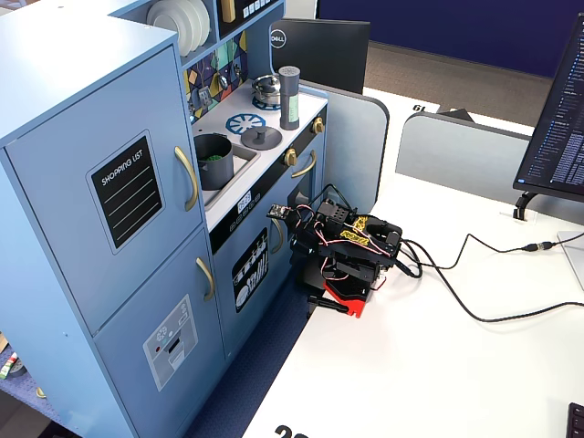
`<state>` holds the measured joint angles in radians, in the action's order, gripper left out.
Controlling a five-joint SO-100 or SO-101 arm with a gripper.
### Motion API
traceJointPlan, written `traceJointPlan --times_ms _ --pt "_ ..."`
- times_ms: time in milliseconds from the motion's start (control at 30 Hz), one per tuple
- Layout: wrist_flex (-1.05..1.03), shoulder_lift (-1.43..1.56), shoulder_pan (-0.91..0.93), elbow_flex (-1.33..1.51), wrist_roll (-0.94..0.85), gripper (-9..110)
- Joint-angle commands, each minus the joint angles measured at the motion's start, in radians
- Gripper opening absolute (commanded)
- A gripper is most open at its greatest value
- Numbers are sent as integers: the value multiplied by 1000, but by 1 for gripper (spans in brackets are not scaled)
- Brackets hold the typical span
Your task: Put salt in the gray recipient
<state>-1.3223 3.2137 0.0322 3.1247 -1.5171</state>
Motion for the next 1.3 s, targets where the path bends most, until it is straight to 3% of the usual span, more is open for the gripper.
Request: traceJointPlan --times_ms 0,767,1067,1267 --pt "-5 6 12 -8 -14 6" --pt "11 6 14 -11 -37 4" --pt "259 -176 523 -362 -192 0" --pt "686 -311 788 -578 -129 2"
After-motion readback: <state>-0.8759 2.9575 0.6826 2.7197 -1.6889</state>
